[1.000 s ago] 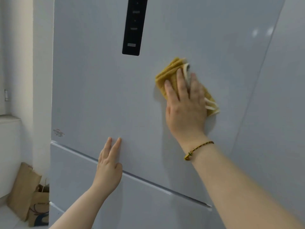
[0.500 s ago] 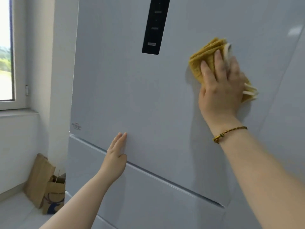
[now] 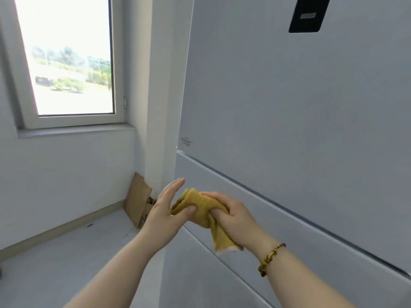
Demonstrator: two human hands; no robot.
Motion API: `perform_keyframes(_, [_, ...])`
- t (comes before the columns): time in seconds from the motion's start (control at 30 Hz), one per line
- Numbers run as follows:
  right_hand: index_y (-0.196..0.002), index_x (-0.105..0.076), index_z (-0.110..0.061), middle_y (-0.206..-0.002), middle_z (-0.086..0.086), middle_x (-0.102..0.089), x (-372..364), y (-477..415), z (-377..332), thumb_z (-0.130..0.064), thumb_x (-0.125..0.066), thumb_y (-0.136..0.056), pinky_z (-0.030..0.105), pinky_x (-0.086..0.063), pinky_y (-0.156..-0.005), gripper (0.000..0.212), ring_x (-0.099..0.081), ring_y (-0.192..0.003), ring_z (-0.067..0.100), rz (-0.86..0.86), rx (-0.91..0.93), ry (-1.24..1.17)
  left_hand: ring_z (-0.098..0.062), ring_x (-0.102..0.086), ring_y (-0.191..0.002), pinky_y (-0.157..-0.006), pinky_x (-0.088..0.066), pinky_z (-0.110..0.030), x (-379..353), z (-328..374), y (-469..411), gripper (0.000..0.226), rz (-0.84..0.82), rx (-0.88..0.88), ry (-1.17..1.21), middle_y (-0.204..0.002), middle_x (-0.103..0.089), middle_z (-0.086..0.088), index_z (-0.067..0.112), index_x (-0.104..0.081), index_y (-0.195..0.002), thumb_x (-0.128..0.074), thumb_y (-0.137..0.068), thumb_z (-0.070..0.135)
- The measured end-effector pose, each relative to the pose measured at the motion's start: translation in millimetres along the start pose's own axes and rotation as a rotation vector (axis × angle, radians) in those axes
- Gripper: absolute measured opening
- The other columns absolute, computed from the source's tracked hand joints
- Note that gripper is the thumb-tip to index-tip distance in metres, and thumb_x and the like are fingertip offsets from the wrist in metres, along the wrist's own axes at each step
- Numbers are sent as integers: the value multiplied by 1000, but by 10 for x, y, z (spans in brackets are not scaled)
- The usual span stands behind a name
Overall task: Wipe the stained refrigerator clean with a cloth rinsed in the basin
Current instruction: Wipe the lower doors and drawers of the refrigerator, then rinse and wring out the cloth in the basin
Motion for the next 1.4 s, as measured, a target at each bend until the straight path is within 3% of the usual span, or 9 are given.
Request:
perform_keyframes(0.13, [-108, -55, -31, -103, -3, -63, -593, -144, -37, -18, -57, -83, 23, -53, -75, 28, -63, -92, 12, -248, -134, -529, -1, -59, -86, -71, -47, -12, 485, -68, 112, 38, 37, 49, 4, -100, -61, 8, 28, -63, -86, -66, -54, 49])
perform_keyframes(0.27, [-113, -56, -19, -108, 7, -65, -1169, -278, 67, -41, -75, -62, 29, -55, -71, 59, -67, -89, 17, -443, -243, -910, -8, -58, -79, -64, -48, -14, 927, -307, 203, 20, 175, 161, 4, -90, -60, 4, 22, -58, -87, -65, -75, 37])
perform_keyframes(0.43, [-124, -49, -17, -125, 6, -61, -1984, -504, 152, -55, -87, -40, 41, -52, -88, 99, -61, -110, 24, -613, -328, -1274, -6, -56, -78, -53, -46, -11, 1655, -892, 407, 10, 484, 385, 160, -89, -60, 2, 20, -53, -92, -51, -90, 29])
perform_keyframes(0.5, [-127, -44, -18, -121, 3, -64, -2346, -688, 104, -50, -85, -48, 37, -55, -79, 94, -62, -107, 23, -590, -363, -1226, -5, -54, -79, -57, -41, -15, 1972, -1136, 505, 16, 609, 443, 170, -91, -58, 2, 17, -51, -99, -50, -90, 30])
perform_keyframes(0.7, [-101, -53, -19, -95, 5, -61, -3160, -1465, -18, -19, -54, -89, 24, -50, -48, 12, -61, -79, 20, -403, -401, -864, -13, -55, -91, -75, -48, -27, 2771, -1625, 645, 26, 782, 598, 171, -103, -58, -1, 18, -49, -109, -55, -87, 31])
perform_keyframes(0.83, [-107, -55, -12, -90, 5, -61, -3779, -1902, -384, -19, -50, -91, 23, -47, -45, 17, -59, -75, 19, -585, -317, -818, -15, -54, -89, -66, -48, -29, 3388, -1779, 893, 21, 989, 680, 248, -99, -56, 0, 21, -51, -102, -51, -89, 37])
perform_keyframes(1.0, [-112, -54, -15, -99, 6, -62, -4711, -2086, -821, -22, -49, -93, 21, -47, -46, 21, -60, -81, 20, -803, -291, -751, -22, -55, -101, -76, -49, -35, 4109, -2011, 1389, 20, 1242, 679, 292, -105, -58, -3, 25, -54, -92, -46, -90, 44])
perform_keyframes(1.2, [-113, -52, -17, -101, 6, -59, -5901, -2334, -1249, -22, -50, -93, 20, -47, -46, 21, -58, -84, 20, -896, -320, -671, -17, -58, -86, -49, -49, -27, 5098, -2539, 1834, 16, 1375, 684, 403, -102, -59, -4, 23, -54, -90, -47, -91, 38])
perform_keyframes(1.4, [-101, -53, -24, -102, 3, -59, -7366, -2591, -1653, -22, -55, -90, 25, -50, -55, 12, -59, -92, 20, -852, -429, -634, -23, -54, -100, -84, -47, -39, 6525, -3292, 2193, 28, 1299, 781, 360, -105, -56, -3, 20, -49, -108, -48, -89, 40])
Point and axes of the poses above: each hand's wrist, its own y-axis away from the middle knuckle, its own x-axis out of the back of the hand, z = x × y, the point moved 8 cm from there along -y, towards the middle knuckle
